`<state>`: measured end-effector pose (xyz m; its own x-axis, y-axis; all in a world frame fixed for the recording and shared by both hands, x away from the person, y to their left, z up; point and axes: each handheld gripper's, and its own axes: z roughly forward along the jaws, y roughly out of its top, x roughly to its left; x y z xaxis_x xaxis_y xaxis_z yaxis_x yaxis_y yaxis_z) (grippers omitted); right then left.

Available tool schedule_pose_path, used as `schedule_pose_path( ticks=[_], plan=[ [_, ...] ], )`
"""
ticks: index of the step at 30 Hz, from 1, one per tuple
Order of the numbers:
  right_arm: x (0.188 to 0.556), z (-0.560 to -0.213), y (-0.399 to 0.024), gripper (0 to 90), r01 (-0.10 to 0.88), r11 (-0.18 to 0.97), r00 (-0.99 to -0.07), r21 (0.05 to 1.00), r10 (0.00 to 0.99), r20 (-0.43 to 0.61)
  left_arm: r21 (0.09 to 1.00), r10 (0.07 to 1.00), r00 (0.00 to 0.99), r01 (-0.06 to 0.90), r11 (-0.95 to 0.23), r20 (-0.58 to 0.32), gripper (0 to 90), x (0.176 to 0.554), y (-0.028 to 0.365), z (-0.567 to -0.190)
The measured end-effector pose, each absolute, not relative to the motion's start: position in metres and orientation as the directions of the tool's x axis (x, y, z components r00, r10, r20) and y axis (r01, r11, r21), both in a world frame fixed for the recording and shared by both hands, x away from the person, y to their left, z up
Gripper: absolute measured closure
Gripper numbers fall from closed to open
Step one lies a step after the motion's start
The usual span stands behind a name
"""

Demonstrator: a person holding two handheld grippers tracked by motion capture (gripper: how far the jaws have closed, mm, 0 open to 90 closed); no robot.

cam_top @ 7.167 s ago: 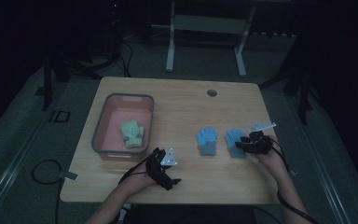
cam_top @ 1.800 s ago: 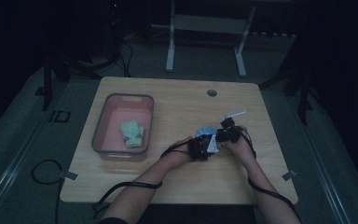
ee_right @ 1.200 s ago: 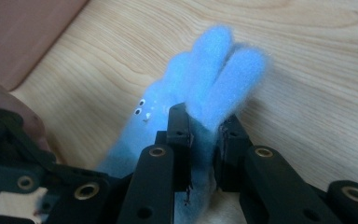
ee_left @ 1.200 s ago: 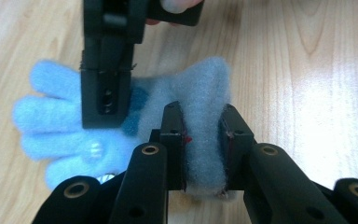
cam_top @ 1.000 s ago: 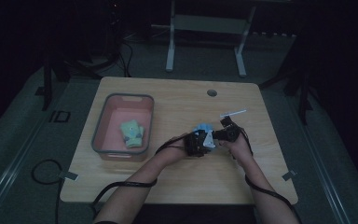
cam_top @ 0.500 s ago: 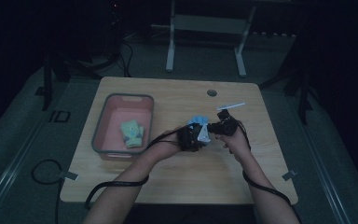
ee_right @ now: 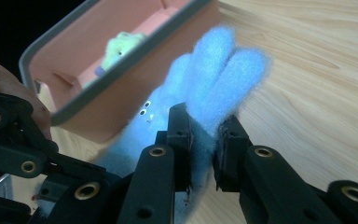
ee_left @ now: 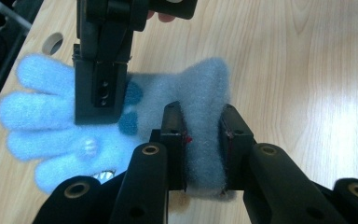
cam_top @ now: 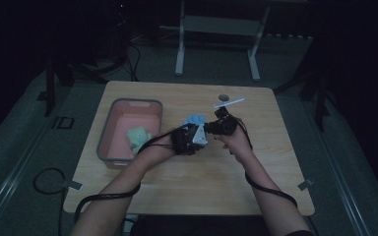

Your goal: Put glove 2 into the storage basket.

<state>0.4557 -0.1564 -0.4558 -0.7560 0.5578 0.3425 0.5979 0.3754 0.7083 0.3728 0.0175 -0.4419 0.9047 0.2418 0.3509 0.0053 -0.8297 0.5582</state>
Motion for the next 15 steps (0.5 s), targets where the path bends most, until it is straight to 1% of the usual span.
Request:
schedule_pose_path(
  ticks=[4, 15],
  plan=[
    [0.457, -0.453, -0.144, 79.1, 0.587, 0.387, -0.769, 0.711, 0.542, 0.339, 0.555, 0.258, 0.901, 0.023, -0.831, 0.349, 75.8, 0.371, 0.031, -0.438],
    [0.461, -0.444, -0.088, 79.1, 0.553, 0.426, -0.809, 0.716, 0.482, 0.337, 0.53, 0.303, 0.882, 0.073, -0.845, 0.36, 75.8, 0.365, 0.074, -0.431]
  ],
)
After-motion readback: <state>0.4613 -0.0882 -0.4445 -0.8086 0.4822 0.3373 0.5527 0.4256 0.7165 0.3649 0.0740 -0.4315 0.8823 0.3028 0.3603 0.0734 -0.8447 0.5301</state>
